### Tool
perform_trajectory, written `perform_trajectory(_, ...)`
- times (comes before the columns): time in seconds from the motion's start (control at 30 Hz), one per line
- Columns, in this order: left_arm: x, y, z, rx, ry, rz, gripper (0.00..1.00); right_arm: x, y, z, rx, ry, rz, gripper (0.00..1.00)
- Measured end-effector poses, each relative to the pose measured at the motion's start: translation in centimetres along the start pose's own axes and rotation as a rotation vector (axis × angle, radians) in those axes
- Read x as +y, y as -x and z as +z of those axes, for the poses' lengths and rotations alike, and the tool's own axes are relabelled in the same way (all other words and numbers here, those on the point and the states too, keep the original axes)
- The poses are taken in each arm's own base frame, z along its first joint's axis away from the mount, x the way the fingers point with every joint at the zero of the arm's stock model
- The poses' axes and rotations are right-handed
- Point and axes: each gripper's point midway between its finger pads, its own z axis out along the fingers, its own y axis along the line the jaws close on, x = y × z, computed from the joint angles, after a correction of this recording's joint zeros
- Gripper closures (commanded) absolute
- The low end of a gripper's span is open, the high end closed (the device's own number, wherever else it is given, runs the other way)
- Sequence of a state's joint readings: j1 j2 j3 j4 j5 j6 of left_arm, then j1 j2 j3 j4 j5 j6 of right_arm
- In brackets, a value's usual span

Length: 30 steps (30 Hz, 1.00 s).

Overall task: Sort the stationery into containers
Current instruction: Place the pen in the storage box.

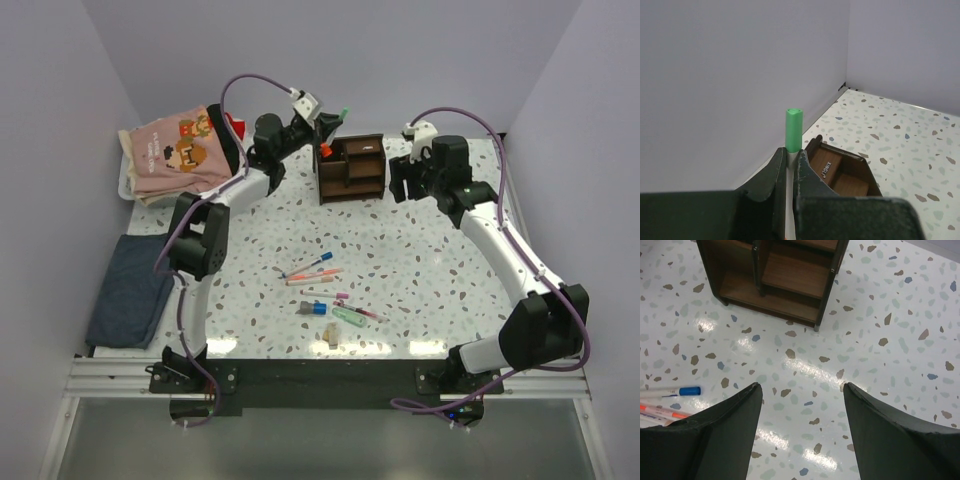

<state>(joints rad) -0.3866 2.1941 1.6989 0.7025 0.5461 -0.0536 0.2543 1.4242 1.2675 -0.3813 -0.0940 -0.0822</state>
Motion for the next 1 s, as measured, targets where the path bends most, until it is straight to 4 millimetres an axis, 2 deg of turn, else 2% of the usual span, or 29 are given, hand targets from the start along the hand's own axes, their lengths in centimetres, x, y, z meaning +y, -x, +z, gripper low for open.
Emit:
perform_trajectory(0.1,0.1,-0.8,0.4,-0.007,0.000,-0.029,1.00,-0.1,-0.1,0.1,0.003,-0.003,0.001,0.31)
perform_trajectory(0.33,0.2,-4.2,0.6,0.029,0.005,-0.081,1.00,-0.3,-0.7,0.6,0.024,-0.008,0.004,0.31)
perform_trajectory(0.4,0.3,-4.2,0.6,0.030,0.012,-0.086,0.89,-0.4,-0.9,0.8,0.031,-0.008,0.005,0.31)
perform_trajectory(0.43,0.4,-4.2,0.6,0.027,0.017,-0.087,0.80,-0.4,-1.0,0.9,0.035,-0.008,0.006,0.31)
perform_trajectory(0.6,0.9,-4.0,0.6,0.020,0.053,-0.101,0.66,-0.4,-1.4,1.3,0.051,-0.006,0.007,0.30)
perform_trajectory(0.63,1.0,-4.0,0.6,0.020,0.056,-0.104,0.56,-0.4,-1.4,1.3,0.051,-0.006,0.007,0.30)
perform_trajectory(0.87,1.1,-5.0,0.2,0.038,0.068,-0.116,0.44,-0.4,-1.4,1.3,0.050,-0.006,0.007,0.30)
perform_trajectory(0.93,1.2,-5.4,-0.3,0.053,0.073,-0.123,0.37,-0.4,-1.4,1.3,0.050,-0.006,0.007,0.30)
perform_trajectory(1.0,1.4,-5.4,-1.2,0.067,0.079,-0.131,0.36,-0.4,-1.4,1.3,0.050,-0.006,0.007,0.30)
